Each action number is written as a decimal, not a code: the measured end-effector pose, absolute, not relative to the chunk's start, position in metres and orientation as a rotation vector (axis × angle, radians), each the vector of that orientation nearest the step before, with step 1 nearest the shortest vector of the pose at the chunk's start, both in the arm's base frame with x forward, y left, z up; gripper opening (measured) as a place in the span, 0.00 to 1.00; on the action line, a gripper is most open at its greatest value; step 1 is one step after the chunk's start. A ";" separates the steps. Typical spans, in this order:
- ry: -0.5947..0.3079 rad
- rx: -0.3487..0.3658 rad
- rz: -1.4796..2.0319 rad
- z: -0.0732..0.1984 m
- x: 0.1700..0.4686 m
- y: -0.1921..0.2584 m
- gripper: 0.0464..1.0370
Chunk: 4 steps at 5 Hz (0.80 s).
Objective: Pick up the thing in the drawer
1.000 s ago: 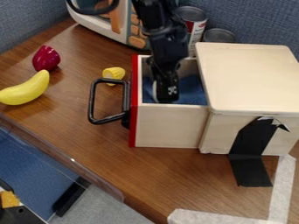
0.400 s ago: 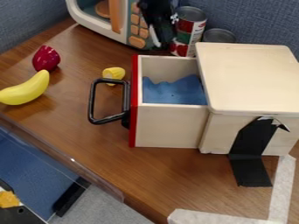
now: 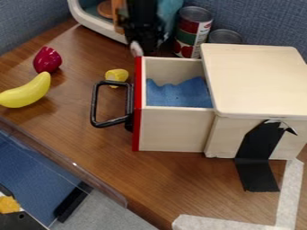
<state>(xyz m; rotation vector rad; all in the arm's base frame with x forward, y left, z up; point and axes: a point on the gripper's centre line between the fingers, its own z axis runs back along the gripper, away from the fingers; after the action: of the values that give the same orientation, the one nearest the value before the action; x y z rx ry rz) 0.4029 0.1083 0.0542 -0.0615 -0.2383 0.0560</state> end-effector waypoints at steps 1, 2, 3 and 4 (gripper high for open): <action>-0.152 0.018 0.242 0.029 0.392 0.129 0.46; -0.117 0.087 0.314 0.021 0.384 0.146 0.54; -0.113 0.112 0.334 0.021 0.382 0.150 0.84; -0.118 0.064 0.346 0.020 0.377 0.150 0.97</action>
<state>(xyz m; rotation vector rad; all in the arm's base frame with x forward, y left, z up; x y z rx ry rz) 0.3769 0.1503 0.0205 0.0643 -0.1185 0.3458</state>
